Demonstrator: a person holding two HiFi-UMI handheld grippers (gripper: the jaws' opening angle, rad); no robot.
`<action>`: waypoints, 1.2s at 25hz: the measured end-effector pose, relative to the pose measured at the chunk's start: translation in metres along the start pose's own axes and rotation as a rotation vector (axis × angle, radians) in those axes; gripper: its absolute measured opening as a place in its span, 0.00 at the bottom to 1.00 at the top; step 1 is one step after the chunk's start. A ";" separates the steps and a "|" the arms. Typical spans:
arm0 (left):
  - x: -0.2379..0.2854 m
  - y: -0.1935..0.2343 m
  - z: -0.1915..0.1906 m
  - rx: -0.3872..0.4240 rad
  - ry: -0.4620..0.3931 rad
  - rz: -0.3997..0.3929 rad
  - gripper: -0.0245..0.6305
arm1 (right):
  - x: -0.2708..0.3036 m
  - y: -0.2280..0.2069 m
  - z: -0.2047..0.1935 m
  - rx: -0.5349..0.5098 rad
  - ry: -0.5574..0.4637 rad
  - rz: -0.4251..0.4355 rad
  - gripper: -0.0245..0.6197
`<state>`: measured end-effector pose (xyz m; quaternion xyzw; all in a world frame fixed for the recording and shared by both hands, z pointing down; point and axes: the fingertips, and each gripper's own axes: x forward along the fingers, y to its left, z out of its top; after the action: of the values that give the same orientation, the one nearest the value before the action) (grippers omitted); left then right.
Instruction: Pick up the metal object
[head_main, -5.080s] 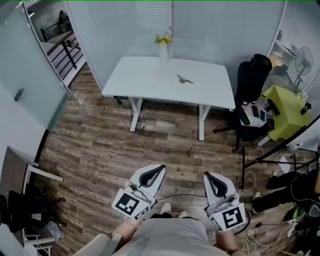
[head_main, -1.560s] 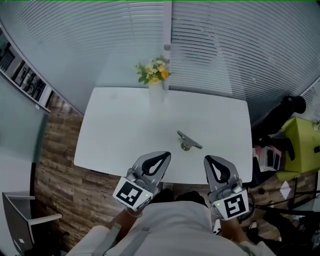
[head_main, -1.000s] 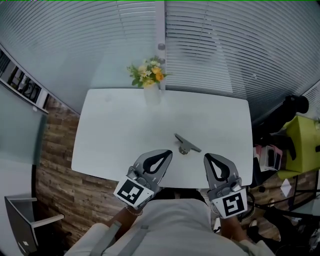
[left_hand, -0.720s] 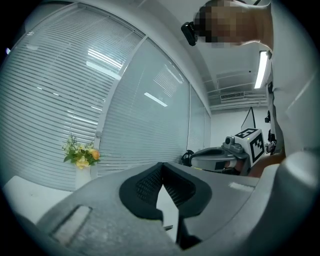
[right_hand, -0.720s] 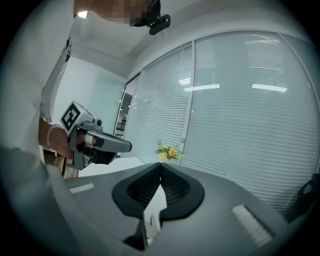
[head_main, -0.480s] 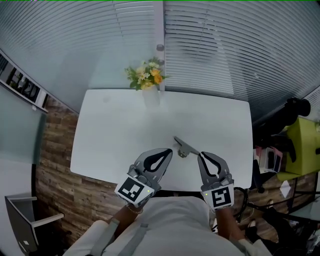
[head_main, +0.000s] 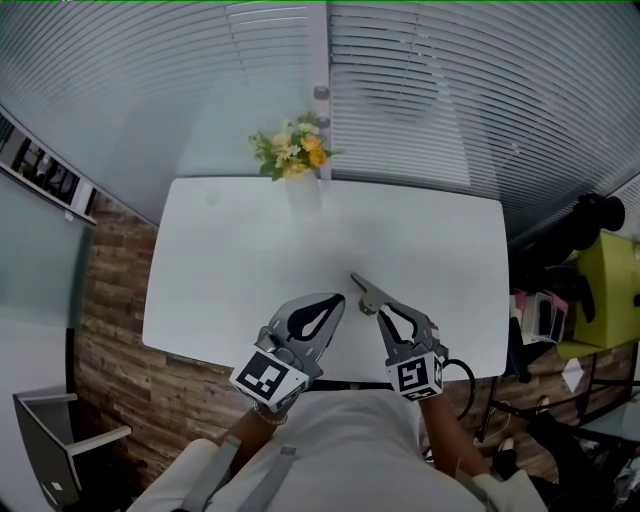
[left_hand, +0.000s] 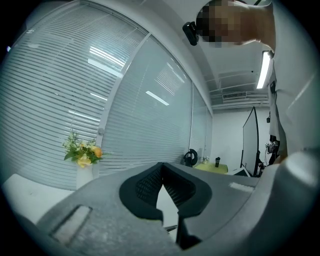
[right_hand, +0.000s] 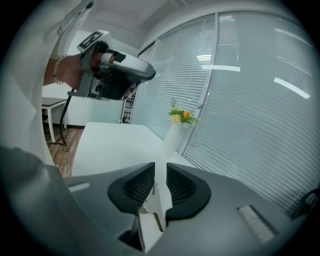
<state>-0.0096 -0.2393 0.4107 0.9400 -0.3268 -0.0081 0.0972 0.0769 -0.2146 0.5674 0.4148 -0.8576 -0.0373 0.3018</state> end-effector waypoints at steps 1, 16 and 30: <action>0.000 0.001 0.000 0.000 0.001 0.002 0.04 | 0.005 0.004 -0.007 -0.013 0.014 0.009 0.16; -0.009 0.011 -0.005 -0.009 0.013 0.023 0.04 | 0.057 0.040 -0.084 -0.105 0.167 0.074 0.21; -0.010 0.013 -0.011 -0.017 0.027 0.031 0.04 | 0.090 0.050 -0.134 -0.276 0.212 0.089 0.24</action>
<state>-0.0245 -0.2417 0.4232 0.9340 -0.3401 0.0034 0.1098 0.0736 -0.2231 0.7358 0.3325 -0.8253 -0.0975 0.4459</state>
